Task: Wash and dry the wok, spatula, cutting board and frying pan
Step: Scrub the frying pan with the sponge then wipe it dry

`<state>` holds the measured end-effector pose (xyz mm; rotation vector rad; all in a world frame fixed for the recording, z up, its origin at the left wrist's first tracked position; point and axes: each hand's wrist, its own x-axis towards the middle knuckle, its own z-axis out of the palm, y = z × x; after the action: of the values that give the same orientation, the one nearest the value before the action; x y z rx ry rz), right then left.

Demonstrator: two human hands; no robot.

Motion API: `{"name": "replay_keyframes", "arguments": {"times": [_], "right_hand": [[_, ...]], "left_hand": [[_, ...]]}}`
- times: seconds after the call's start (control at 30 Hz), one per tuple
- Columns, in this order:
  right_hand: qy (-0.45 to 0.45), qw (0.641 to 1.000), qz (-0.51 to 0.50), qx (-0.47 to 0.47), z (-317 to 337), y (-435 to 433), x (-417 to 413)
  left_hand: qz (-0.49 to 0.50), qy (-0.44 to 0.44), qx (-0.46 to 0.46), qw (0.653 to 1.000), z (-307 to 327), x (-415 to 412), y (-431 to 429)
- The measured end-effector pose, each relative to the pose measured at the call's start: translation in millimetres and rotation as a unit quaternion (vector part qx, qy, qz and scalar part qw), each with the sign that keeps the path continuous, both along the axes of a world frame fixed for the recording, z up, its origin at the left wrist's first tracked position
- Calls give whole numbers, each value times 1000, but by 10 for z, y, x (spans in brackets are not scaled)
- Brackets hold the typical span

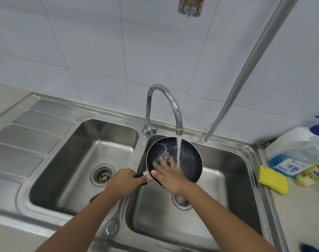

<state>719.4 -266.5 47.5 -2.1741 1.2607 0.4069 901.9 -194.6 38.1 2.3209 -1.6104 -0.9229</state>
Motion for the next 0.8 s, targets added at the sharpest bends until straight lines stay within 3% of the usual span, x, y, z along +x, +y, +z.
{"name": "replay_keyframes", "arguments": {"times": [0.07, 0.13, 0.23, 0.4, 0.6, 0.8], "right_hand": [[-35, 997, 0, 71, 100, 147, 79], [6, 996, -33, 83, 172, 128, 23], [56, 998, -21, -35, 211, -77, 32], [-136, 959, -88, -232, 164, -467, 542], [-143, 943, -64, -292, 73, -807, 857], [-174, 925, -176, -289, 151, -1159, 884]], "left_hand": [[10, -2, 3, 1000, -1, 88, 6], [25, -8, 13, 1000, -31, 203, 44], [29, 2, 33, 999, -86, 349, 123], [8, 12, 40, 999, -44, 381, 160], [18, 18, 47, 999, -120, 522, 213], [8, -3, 53, 999, -210, 578, 221]]}}
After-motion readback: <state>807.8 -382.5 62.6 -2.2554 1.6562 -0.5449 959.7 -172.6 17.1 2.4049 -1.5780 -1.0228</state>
